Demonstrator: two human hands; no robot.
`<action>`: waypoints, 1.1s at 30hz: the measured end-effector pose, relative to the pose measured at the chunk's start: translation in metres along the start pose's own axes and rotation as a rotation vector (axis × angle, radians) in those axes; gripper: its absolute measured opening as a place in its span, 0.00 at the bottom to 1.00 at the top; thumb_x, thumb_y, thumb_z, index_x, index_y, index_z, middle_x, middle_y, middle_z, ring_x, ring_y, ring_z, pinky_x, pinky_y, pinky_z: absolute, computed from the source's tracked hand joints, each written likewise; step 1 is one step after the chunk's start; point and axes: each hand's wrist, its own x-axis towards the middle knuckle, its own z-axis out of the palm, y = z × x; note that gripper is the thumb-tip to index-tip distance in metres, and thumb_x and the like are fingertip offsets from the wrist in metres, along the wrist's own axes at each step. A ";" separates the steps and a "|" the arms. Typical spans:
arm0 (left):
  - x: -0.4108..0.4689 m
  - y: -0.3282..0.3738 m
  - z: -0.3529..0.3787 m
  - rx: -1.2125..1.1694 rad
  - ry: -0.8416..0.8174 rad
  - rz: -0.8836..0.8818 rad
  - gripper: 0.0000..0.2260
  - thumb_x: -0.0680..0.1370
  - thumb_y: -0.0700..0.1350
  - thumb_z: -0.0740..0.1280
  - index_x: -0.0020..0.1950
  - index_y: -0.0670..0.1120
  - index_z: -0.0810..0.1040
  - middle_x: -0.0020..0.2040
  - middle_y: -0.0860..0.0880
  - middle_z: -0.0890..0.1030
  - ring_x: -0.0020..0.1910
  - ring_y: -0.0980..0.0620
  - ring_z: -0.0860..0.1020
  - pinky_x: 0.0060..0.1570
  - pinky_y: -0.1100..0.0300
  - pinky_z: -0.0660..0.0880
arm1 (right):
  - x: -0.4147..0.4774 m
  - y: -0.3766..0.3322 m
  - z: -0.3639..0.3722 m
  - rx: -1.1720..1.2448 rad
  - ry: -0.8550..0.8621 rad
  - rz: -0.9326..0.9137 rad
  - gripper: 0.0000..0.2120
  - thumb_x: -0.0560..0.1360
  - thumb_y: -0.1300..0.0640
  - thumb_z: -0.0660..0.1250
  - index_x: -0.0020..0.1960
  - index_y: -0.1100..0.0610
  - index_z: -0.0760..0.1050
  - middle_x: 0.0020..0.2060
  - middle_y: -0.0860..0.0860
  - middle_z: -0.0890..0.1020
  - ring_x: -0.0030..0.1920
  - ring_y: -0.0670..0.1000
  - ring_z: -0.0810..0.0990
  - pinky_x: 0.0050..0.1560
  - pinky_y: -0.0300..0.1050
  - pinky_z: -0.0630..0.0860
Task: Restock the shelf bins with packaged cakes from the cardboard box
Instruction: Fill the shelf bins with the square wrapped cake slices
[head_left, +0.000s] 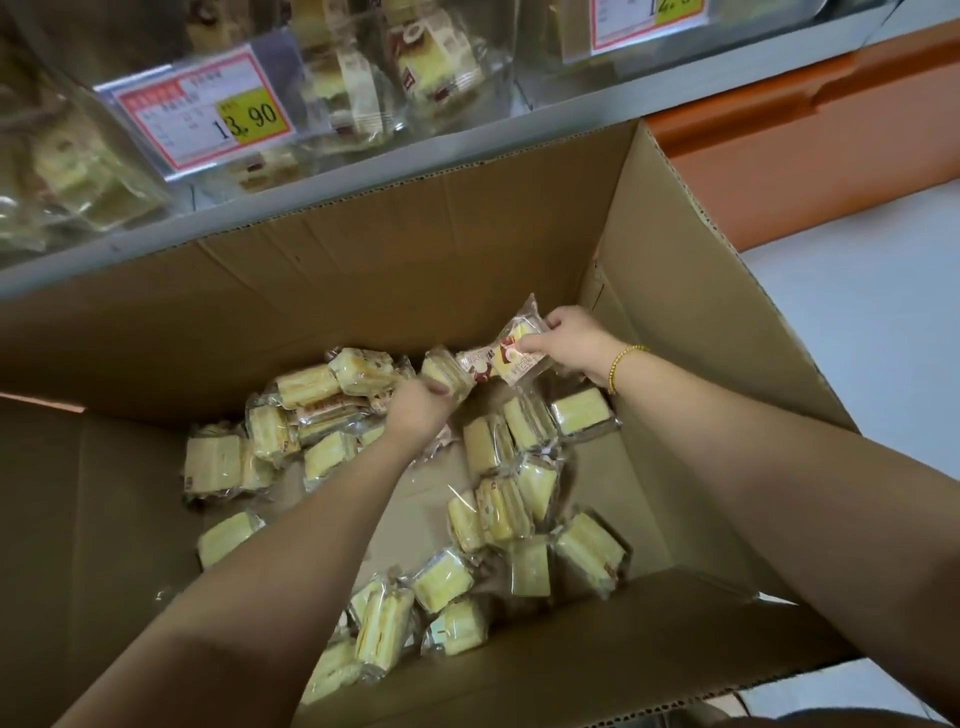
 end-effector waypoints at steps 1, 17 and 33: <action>0.009 0.008 0.003 0.022 0.029 0.062 0.06 0.77 0.37 0.63 0.49 0.43 0.79 0.43 0.45 0.79 0.43 0.47 0.77 0.42 0.62 0.70 | 0.001 0.006 0.002 0.062 0.026 0.021 0.12 0.72 0.51 0.71 0.44 0.56 0.72 0.38 0.50 0.75 0.36 0.49 0.73 0.33 0.41 0.67; 0.088 0.022 0.040 0.883 -0.158 0.153 0.26 0.76 0.54 0.69 0.69 0.42 0.69 0.66 0.42 0.69 0.65 0.43 0.68 0.62 0.53 0.67 | 0.004 0.041 0.004 0.306 0.053 0.192 0.12 0.71 0.57 0.73 0.50 0.56 0.74 0.45 0.50 0.79 0.52 0.53 0.78 0.59 0.53 0.76; 0.048 0.017 0.038 0.590 -0.039 0.105 0.31 0.70 0.57 0.74 0.69 0.49 0.69 0.65 0.44 0.72 0.66 0.44 0.67 0.63 0.51 0.64 | -0.028 0.002 -0.008 0.358 0.233 0.156 0.13 0.71 0.56 0.72 0.53 0.55 0.74 0.48 0.51 0.80 0.43 0.49 0.77 0.45 0.44 0.76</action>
